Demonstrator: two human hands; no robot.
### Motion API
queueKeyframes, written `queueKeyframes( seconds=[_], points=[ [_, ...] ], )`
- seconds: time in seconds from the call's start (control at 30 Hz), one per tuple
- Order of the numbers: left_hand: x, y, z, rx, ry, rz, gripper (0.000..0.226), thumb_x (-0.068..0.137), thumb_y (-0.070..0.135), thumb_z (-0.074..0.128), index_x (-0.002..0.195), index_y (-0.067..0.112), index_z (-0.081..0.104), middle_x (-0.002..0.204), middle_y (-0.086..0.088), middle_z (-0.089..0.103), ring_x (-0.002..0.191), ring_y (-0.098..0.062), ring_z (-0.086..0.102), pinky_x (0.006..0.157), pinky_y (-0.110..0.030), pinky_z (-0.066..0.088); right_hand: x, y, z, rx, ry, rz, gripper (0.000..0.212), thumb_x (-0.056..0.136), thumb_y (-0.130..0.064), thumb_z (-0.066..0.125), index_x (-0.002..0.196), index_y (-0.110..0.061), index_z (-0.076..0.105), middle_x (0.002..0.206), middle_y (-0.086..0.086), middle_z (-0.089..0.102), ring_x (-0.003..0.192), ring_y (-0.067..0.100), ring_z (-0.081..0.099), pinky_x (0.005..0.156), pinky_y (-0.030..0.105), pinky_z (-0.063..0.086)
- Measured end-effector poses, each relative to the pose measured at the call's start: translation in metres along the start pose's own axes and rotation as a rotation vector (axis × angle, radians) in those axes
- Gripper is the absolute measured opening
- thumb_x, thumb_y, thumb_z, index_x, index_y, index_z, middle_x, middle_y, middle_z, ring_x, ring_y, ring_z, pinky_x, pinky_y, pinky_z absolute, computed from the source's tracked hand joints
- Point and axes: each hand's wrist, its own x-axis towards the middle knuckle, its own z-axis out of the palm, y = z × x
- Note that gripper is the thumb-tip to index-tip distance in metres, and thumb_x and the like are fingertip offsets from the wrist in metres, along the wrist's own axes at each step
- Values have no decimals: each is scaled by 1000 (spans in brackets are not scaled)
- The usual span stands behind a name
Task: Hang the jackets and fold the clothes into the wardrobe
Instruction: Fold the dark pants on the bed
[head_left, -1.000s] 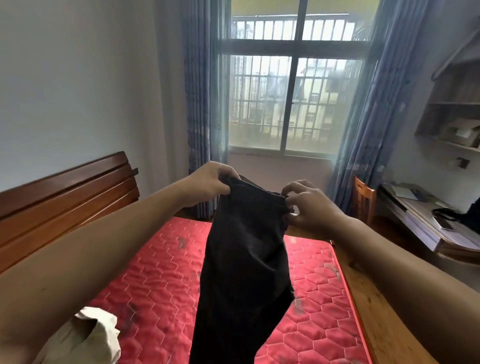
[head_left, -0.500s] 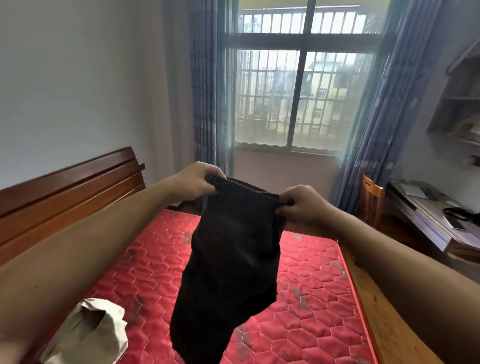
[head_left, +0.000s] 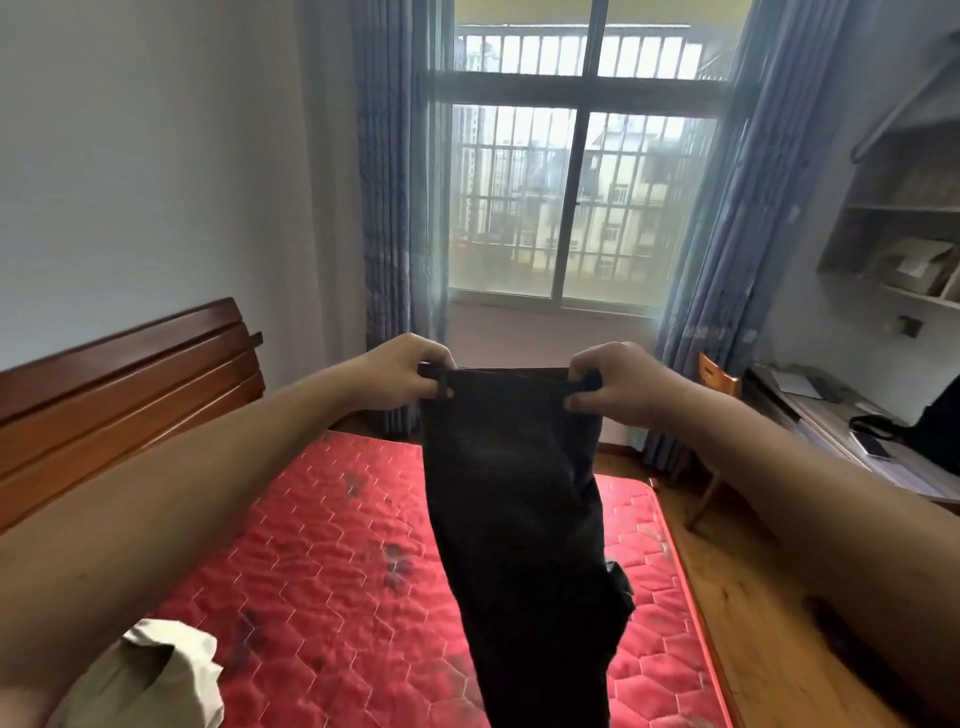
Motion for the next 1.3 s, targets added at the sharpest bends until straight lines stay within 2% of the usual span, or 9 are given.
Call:
queueKeyframes(
  seconds=[0.17,0.37,0.53,0.63,0.77,0.9,1.1,1.2,1.3],
  points=[
    [24,24,-24,18,-136,-48,31,89,2,58,110,22,69,111,1,70,106,-15,65,99,-40,54,-7,-12,-21,92,164,-33,24,86,-1,70,100,-18,60,99,-1,63,91,16,60,73,32,60],
    [51,82,-3,246,-166,148,82,87,50,75,153,31,31,149,9,45,127,-6,43,109,-28,32,-10,-32,-28,212,261,-88,51,84,2,71,116,-24,40,107,4,54,96,25,60,72,50,61],
    [66,79,14,265,-139,240,21,84,29,78,100,18,72,88,2,73,80,-16,67,83,-47,54,-17,-23,-16,570,348,24,76,82,-5,81,135,-29,32,116,5,52,98,21,63,73,35,64],
    [60,80,6,240,-53,234,26,85,32,79,102,14,71,92,2,72,86,-17,66,87,-42,53,-39,9,49,817,110,158,56,78,3,83,125,-15,57,114,5,70,96,14,69,89,44,61],
    [57,76,-19,231,-4,180,24,86,33,78,98,14,70,87,7,68,82,-14,63,81,-37,51,-71,54,140,487,-145,378,20,90,-10,75,77,-24,69,78,-8,70,64,1,63,80,43,60],
    [51,62,-38,265,27,96,32,87,37,76,111,19,67,97,15,63,96,-14,60,89,-36,47,-75,64,151,595,-153,469,19,102,-25,61,92,-10,67,83,13,70,62,10,65,58,31,55],
    [32,58,-64,226,84,37,34,90,29,75,120,15,67,112,0,70,102,-17,66,95,-46,55,-70,68,159,1094,-110,708,52,90,-63,64,119,-21,62,96,11,68,85,23,67,87,49,61],
    [22,63,-73,205,105,37,19,90,22,75,107,15,71,97,-2,72,90,-19,69,86,-45,59,-60,58,168,1413,2,697,44,99,-56,55,122,-21,67,114,10,74,109,27,68,102,52,52],
    [16,66,-72,199,117,36,15,90,21,75,104,16,71,96,-3,71,90,-21,69,82,-40,60,-45,37,165,1623,74,614,29,104,-35,54,117,-12,66,103,8,72,89,21,65,83,38,53]
  ],
)
